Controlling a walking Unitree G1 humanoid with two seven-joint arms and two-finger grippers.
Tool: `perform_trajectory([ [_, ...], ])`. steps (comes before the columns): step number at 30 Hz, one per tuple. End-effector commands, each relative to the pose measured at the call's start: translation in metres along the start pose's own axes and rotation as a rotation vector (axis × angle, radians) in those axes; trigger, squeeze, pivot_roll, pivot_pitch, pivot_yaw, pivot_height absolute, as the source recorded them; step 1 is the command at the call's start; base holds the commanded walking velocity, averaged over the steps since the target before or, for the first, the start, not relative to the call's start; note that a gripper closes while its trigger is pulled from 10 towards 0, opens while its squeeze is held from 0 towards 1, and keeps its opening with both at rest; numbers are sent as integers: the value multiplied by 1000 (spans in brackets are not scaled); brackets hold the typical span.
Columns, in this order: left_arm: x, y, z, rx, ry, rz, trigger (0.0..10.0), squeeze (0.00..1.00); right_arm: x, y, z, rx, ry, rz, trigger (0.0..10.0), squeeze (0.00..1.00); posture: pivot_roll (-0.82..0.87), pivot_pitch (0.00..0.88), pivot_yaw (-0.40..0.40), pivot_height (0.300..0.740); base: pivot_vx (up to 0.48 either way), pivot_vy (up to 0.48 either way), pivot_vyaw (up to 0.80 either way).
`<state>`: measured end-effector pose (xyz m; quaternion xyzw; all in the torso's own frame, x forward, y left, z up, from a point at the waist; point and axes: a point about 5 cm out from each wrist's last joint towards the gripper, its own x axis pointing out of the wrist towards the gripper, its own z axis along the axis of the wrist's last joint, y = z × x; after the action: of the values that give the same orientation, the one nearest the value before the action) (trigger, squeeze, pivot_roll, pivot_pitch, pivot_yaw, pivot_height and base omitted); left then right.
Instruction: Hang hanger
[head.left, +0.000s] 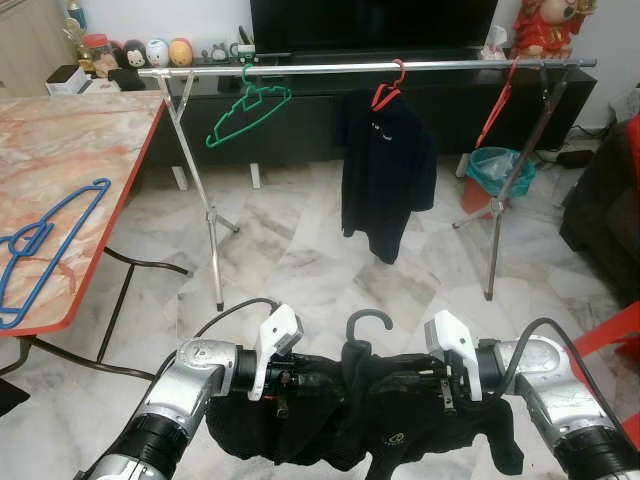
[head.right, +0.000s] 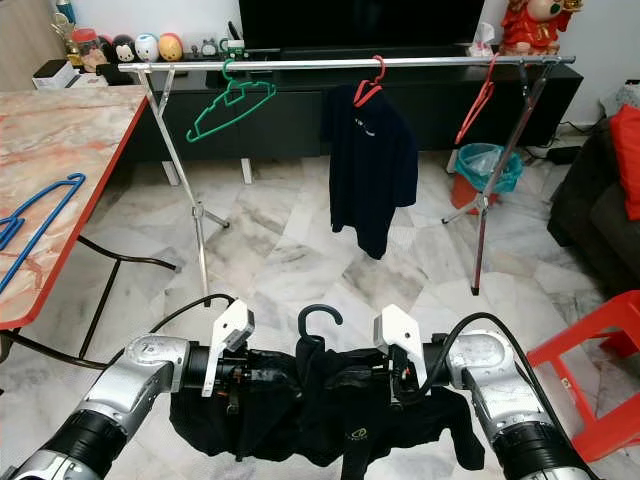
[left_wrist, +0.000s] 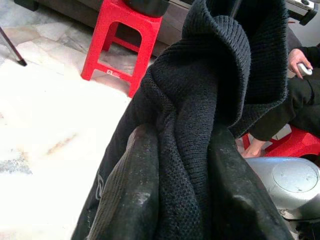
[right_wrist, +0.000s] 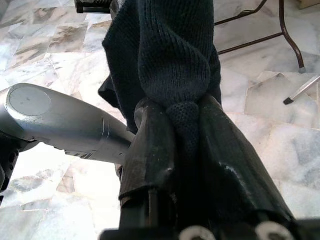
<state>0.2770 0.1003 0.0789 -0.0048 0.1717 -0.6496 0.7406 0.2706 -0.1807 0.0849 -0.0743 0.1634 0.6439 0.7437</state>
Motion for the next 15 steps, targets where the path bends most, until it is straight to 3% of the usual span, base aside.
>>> perform_trajectory([
  [1,4,-3,0,13,14,-33,0,0,4,-4,17,-65,-56,0,10000,0,-17,0,1,740,0,0,0],
  [15,3,-4,2,10,10,-59,0,0,4,-4,14,-63,-52,-15,10000,0,-16,0,6,740,0,0,0],
])
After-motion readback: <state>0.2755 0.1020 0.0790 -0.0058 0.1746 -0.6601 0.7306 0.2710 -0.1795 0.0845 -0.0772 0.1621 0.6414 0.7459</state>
